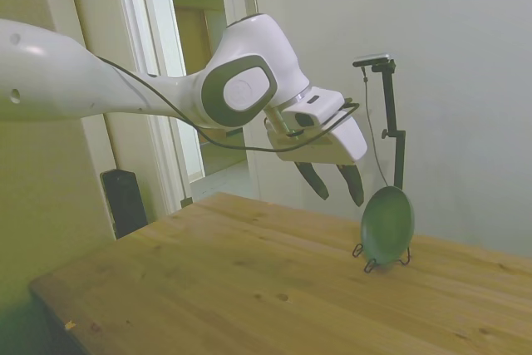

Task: Unload the plate

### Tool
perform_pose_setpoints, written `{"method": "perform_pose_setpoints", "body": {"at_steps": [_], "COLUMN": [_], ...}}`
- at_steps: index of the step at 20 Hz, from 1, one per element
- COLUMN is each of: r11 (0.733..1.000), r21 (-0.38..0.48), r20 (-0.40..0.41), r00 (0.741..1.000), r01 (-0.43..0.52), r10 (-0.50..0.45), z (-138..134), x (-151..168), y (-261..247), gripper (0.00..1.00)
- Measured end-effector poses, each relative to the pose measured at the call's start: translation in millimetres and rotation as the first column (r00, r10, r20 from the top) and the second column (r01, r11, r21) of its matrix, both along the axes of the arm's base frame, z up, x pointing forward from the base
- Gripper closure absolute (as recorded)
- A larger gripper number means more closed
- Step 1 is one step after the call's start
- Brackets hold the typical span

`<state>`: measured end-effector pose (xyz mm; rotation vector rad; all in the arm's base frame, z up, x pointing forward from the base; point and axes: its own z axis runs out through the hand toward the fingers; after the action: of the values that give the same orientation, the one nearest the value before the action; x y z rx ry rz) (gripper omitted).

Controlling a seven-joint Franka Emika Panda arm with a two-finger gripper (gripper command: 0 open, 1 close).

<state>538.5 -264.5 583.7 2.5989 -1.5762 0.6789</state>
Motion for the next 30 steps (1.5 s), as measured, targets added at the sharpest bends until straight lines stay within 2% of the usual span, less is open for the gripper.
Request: {"method": "perform_pose_setpoints", "body": {"at_steps": [3,9,20,27,30], "r11": [1.000,0.997,0.987,0.983,0.975], "r21": [0.012,-0.008,-0.106,-0.124,-0.136], "r20": [0.033,0.047,0.069,0.054,0.039], "r00": [0.999,0.996,0.990,0.988,0.982], "r01": [-0.009,-0.073,-0.118,-0.138,-0.178], "r10": [0.009,0.073,0.125,0.145,0.185], "z": [-5,-30,-62,-81,-84], "x": [16,66,156,189,197], "y": [-16,-36,-56,-58,-55], "gripper": [0.00,0.00,0.00,0.00,0.00]}}
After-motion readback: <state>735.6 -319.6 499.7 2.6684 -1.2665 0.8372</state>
